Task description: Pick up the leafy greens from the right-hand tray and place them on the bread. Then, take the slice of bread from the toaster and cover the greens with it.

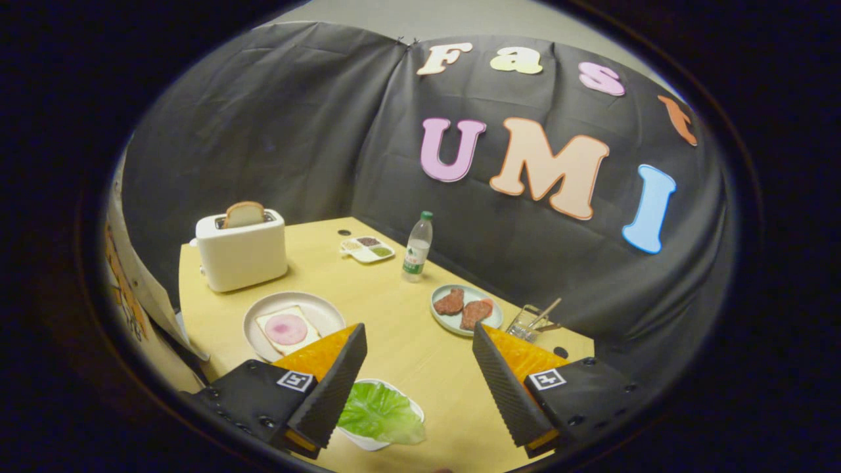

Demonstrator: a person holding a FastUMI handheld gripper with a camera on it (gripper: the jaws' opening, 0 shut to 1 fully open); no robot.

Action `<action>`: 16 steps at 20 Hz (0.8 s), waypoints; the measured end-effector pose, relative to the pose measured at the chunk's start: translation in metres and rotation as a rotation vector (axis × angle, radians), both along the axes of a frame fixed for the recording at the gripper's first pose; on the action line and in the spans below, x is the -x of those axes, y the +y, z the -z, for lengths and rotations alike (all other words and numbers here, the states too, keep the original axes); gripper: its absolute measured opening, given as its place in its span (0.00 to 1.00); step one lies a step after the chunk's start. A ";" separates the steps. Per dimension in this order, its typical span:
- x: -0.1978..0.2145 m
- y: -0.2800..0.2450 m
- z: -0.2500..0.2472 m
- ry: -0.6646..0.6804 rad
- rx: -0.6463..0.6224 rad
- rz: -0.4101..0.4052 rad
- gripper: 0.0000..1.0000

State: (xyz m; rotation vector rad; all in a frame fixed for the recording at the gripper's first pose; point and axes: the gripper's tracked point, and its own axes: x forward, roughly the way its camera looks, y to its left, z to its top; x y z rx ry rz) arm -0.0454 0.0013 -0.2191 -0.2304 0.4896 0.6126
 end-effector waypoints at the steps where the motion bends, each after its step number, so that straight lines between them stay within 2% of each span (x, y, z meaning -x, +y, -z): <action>1: 0.002 0.002 0.010 0.017 0.013 -0.021 1.00; 8: 0.020 0.005 0.076 0.142 0.096 -0.149 1.00; 16: 0.040 0.003 0.146 0.280 0.177 -0.248 1.00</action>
